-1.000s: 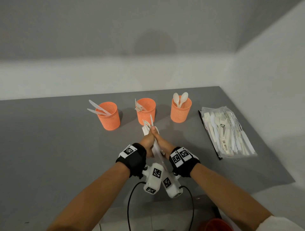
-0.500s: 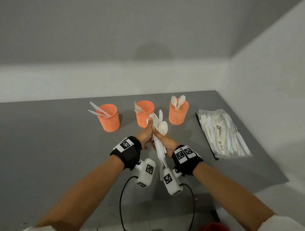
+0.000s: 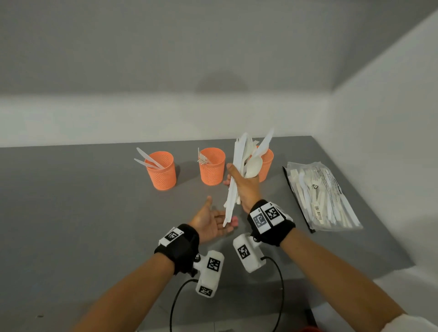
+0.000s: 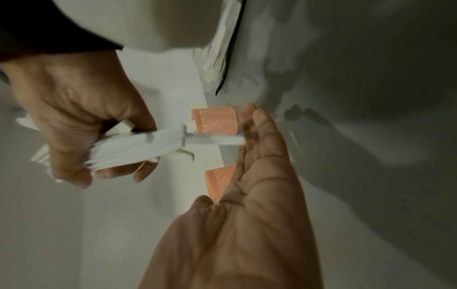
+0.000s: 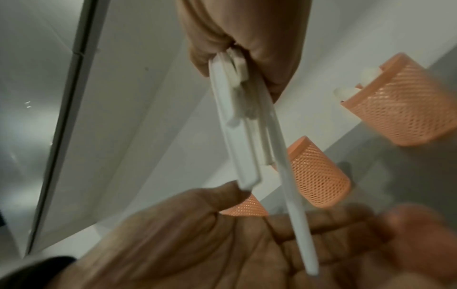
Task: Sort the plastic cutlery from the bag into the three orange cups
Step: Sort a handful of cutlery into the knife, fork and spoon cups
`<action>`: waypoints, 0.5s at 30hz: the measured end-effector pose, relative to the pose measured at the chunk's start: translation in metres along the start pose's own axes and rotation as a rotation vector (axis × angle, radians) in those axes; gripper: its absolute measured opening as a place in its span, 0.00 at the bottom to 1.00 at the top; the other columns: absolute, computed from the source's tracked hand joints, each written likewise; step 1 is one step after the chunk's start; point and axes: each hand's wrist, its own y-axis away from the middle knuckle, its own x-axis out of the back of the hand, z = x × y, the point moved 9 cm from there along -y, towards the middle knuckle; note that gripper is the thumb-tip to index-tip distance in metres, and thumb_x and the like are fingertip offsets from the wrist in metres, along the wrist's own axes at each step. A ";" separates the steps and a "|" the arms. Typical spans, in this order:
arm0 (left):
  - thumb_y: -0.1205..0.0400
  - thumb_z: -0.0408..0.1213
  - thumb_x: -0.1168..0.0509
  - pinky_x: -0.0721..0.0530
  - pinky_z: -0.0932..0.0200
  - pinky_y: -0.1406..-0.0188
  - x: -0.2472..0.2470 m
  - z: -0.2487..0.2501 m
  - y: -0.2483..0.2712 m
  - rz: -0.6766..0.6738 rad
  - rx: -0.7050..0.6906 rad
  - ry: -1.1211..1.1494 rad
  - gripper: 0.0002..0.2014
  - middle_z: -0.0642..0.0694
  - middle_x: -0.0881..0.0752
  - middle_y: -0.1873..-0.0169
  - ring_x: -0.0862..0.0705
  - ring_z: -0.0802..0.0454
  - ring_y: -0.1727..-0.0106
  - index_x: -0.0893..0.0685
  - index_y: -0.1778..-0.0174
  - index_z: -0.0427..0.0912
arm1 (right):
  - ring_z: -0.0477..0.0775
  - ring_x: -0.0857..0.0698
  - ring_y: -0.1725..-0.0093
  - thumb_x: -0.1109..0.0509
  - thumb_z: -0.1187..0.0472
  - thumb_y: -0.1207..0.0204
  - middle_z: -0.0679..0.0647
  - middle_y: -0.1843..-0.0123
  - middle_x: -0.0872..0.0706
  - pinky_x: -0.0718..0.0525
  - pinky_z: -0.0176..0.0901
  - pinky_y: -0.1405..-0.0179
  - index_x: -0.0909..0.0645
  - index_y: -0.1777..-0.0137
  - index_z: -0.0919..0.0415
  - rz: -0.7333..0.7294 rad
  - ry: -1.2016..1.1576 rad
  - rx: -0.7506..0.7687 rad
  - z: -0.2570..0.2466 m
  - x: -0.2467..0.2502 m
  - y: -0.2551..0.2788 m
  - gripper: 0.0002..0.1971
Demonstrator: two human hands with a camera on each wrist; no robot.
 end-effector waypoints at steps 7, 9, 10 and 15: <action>0.13 0.54 0.57 0.12 0.58 0.67 -0.015 0.019 0.011 0.025 -0.101 0.234 0.32 0.37 0.12 0.70 0.11 0.46 0.71 0.21 0.51 0.27 | 0.47 0.15 0.61 0.26 0.67 0.28 0.53 0.60 0.15 0.14 0.39 0.55 0.19 0.55 0.57 0.017 0.026 0.034 0.000 -0.007 0.021 0.06; 0.13 0.53 0.57 0.13 0.58 0.67 -0.020 0.025 0.014 0.025 -0.124 0.245 0.30 0.39 0.11 0.70 0.12 0.48 0.70 0.21 0.50 0.30 | 0.45 0.16 0.64 0.26 0.68 0.28 0.53 0.62 0.15 0.15 0.33 0.62 0.19 0.54 0.60 0.013 0.048 -0.006 0.007 -0.007 0.025 0.06; 0.13 0.52 0.56 0.13 0.56 0.64 -0.022 0.026 0.017 0.021 -0.128 0.265 0.28 0.39 0.11 0.69 0.12 0.48 0.67 0.21 0.47 0.30 | 0.45 0.16 0.67 0.26 0.68 0.28 0.53 0.64 0.16 0.16 0.32 0.66 0.19 0.53 0.62 0.018 0.052 -0.023 0.009 -0.007 0.027 0.06; 0.13 0.50 0.54 0.18 0.48 0.59 -0.022 0.009 0.022 0.083 -0.077 0.193 0.23 0.39 0.17 0.66 0.18 0.44 0.60 0.21 0.56 0.36 | 0.41 0.17 0.72 0.26 0.68 0.28 0.54 0.66 0.17 0.18 0.32 0.71 0.19 0.50 0.67 0.076 0.019 -0.018 0.006 -0.007 0.028 0.08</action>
